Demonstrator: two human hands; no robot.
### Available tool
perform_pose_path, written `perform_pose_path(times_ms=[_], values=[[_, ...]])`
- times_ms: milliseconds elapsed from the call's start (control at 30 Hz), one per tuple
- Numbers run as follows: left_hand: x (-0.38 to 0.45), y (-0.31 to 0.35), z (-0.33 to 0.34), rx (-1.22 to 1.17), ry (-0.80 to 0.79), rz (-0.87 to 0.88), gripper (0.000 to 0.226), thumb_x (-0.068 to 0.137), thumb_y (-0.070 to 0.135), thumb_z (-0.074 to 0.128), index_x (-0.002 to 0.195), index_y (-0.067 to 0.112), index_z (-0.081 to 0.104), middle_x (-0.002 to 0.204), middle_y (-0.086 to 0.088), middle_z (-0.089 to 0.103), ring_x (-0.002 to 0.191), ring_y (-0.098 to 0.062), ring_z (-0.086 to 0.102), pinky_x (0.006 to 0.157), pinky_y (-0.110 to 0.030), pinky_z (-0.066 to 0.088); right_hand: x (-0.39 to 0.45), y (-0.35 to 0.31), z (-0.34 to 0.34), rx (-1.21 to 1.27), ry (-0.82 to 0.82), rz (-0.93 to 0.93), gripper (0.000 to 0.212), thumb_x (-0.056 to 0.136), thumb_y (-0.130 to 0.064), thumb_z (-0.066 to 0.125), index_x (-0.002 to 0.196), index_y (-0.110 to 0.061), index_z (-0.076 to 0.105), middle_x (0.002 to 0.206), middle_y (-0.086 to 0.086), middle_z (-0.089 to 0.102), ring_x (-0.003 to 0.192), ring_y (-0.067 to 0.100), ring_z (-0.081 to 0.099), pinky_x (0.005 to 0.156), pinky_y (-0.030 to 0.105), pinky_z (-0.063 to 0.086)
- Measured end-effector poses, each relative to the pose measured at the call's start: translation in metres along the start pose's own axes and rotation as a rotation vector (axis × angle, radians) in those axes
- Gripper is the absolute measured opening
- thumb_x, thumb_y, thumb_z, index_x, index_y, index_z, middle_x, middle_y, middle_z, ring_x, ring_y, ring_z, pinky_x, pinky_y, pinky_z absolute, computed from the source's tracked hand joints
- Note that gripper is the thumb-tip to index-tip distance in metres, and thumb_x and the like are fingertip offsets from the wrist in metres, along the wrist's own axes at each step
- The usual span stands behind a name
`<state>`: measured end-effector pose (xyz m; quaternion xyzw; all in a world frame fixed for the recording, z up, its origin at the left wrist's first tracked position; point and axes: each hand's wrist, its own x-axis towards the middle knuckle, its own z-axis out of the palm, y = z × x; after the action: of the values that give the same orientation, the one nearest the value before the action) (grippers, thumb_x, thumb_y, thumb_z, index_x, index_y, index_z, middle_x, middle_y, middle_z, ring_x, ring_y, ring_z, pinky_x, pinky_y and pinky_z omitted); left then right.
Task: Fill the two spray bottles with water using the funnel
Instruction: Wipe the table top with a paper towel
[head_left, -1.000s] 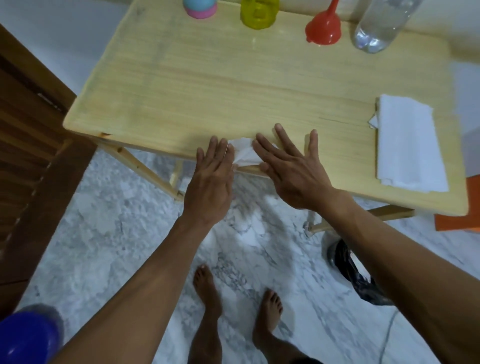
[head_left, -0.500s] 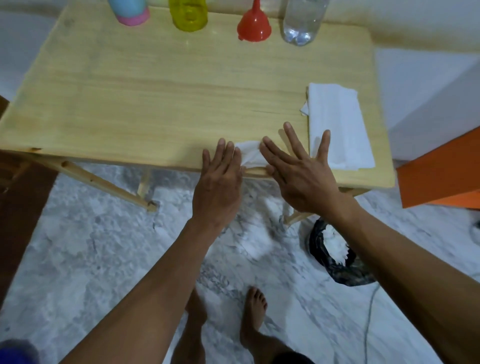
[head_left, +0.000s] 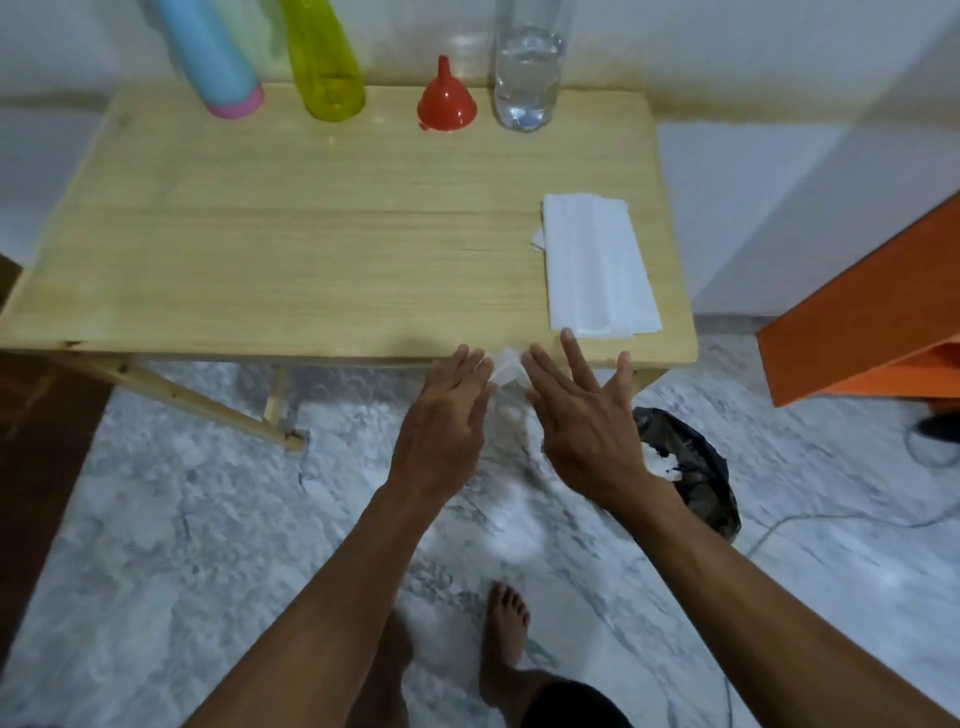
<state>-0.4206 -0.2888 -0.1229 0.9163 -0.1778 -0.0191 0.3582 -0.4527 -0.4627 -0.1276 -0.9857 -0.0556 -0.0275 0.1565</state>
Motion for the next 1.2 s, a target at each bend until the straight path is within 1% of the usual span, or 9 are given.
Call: perform_pose_path(times_ms=[100,200,300,433,533,767,867,1000,1200], values=[[-0.009,0.028,-0.023,-0.065,0.039,-0.011,0.035,0.104,0.023,0.048,0.133,0.008,0.062,0.14,-0.01,0.059,0.133,-0.02,0.052,0.111,-0.029,0.039,-0.017,-0.019,-0.024,0.326,-0.015,0.146,0.043,0.11,-0.026,0.036,0.15,-0.016,0.047,0.157,0.003,0.045,0.154,0.02,0.024,0.124,0.049,0.021],[-0.011,0.056,-0.051,-0.043,0.105,0.018,0.027,0.101,0.021,0.055,0.12,0.007,0.07,0.121,-0.01,0.071,0.111,-0.024,0.067,0.094,-0.021,0.046,-0.027,-0.04,-0.059,0.508,0.121,0.255,0.036,0.107,-0.019,0.047,0.139,-0.009,0.06,0.136,0.012,0.066,0.122,0.026,0.062,0.094,0.021,0.042],[-0.016,0.082,-0.082,-0.065,0.168,0.063,0.018,0.097,0.017,0.059,0.098,0.007,0.074,0.092,-0.006,0.075,0.084,-0.025,0.07,0.07,-0.026,0.047,-0.036,-0.06,-0.091,0.567,0.302,0.309,0.026,0.106,-0.014,0.049,0.121,-0.008,0.071,0.107,0.009,0.075,0.092,0.024,0.068,0.076,0.027,0.045],[-0.027,0.11,-0.116,-0.207,0.199,0.072,0.01,0.093,0.011,0.068,0.095,0.006,0.077,0.088,-0.003,0.077,0.078,-0.015,0.07,0.071,-0.027,0.052,-0.05,-0.087,-0.131,0.678,0.403,0.418,0.021,0.106,-0.016,0.052,0.109,-0.01,0.073,0.081,-0.006,0.067,0.072,0.009,0.058,0.067,0.021,0.036],[-0.033,0.126,-0.136,-0.284,0.144,0.032,0.009,0.091,0.017,0.071,0.095,0.012,0.078,0.085,0.004,0.076,0.077,-0.011,0.07,0.072,-0.029,0.053,-0.065,-0.103,-0.154,0.707,0.502,0.471,0.018,0.103,-0.02,0.058,0.106,-0.012,0.073,0.079,-0.016,0.063,0.073,-0.007,0.06,0.065,0.006,0.037],[-0.048,0.153,-0.154,-0.365,-0.043,0.131,0.027,0.089,0.014,0.073,0.116,0.012,0.073,0.102,0.011,0.066,0.094,-0.008,0.064,0.074,-0.001,0.043,-0.117,-0.115,-0.178,0.787,0.668,0.666,0.014,0.097,-0.023,0.069,0.103,-0.014,0.079,0.091,-0.007,0.076,0.083,0.002,0.07,0.073,0.024,0.057],[-0.054,0.169,-0.14,-0.33,-0.096,0.194,0.02,0.088,0.017,0.074,0.108,0.013,0.077,0.097,0.012,0.067,0.088,-0.011,0.066,0.078,-0.017,0.048,-0.146,-0.113,-0.188,0.75,0.74,0.783,0.009,0.094,-0.019,0.071,0.1,-0.02,0.079,0.079,-0.013,0.072,0.066,-0.007,0.065,0.063,0.009,0.047],[-0.066,0.2,-0.112,-0.338,-0.175,0.274,0.009,0.09,0.018,0.072,0.091,0.012,0.078,0.086,0.004,0.068,0.081,-0.015,0.063,0.07,-0.017,0.043,-0.181,-0.102,-0.193,0.735,0.833,0.932,0.014,0.094,-0.025,0.072,0.102,-0.017,0.081,0.083,-0.01,0.075,0.078,0.009,0.07,0.076,0.032,0.058],[-0.076,0.234,-0.057,-0.385,-0.322,0.255,0.012,0.093,0.026,0.068,0.093,0.021,0.079,0.08,0.016,0.071,0.088,-0.019,0.069,0.083,-0.04,0.055,-0.219,-0.08,-0.194,0.628,0.976,1.108,0.018,0.097,-0.029,0.068,0.099,-0.016,0.08,0.09,-0.004,0.076,0.086,0.012,0.068,0.076,0.022,0.05]])
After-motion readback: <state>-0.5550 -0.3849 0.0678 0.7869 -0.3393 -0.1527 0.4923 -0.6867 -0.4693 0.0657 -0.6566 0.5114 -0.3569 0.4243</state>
